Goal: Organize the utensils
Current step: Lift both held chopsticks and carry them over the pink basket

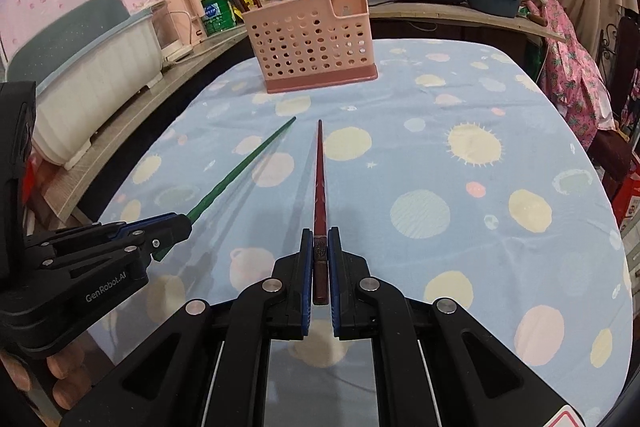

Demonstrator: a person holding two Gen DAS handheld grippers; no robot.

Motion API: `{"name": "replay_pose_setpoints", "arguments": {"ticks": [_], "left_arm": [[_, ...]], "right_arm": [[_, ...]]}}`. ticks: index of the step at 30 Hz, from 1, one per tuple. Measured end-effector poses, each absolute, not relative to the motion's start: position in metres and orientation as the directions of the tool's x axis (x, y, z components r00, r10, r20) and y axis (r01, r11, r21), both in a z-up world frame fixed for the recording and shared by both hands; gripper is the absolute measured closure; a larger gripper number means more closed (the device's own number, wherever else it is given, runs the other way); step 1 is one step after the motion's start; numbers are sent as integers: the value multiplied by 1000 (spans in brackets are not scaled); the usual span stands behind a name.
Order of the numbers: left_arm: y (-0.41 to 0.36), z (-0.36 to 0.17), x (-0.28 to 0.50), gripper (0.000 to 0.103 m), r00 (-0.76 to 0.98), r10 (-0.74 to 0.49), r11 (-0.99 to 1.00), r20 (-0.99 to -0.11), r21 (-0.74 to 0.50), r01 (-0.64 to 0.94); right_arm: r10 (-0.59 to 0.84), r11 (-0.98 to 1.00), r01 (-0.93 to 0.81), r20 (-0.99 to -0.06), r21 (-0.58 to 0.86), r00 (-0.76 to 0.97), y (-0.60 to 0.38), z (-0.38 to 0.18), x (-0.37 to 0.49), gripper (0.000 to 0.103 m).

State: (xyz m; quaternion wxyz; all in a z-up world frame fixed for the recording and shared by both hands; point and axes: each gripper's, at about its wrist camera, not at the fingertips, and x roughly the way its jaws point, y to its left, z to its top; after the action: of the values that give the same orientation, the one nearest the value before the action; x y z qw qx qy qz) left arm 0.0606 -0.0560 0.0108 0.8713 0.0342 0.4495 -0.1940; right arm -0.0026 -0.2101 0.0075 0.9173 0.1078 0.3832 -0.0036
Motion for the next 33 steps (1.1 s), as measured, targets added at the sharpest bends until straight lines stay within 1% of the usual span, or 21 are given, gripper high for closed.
{"name": "replay_pose_setpoints", "arguments": {"ticks": [5,18,22,33], "left_arm": [[-54,44,71,96,571,-330,923,-752,-130,363],[-56,117,110,96,671,-363,924,-646,-155,350],[-58,128,121,96,684,-370,923,-629,-161,350],[-64,149,146,96,690,-390,916,-610,-186,354]], "right_arm": [[96,966,88,-658,241,747,-220,36,6,96],[94,960,65,-532,273,842,-236,110,41,96],[107,952,61,-516,299,850,-239,121,54,96],[108,955,45,-487,292,867,-238,138,78,96]]}}
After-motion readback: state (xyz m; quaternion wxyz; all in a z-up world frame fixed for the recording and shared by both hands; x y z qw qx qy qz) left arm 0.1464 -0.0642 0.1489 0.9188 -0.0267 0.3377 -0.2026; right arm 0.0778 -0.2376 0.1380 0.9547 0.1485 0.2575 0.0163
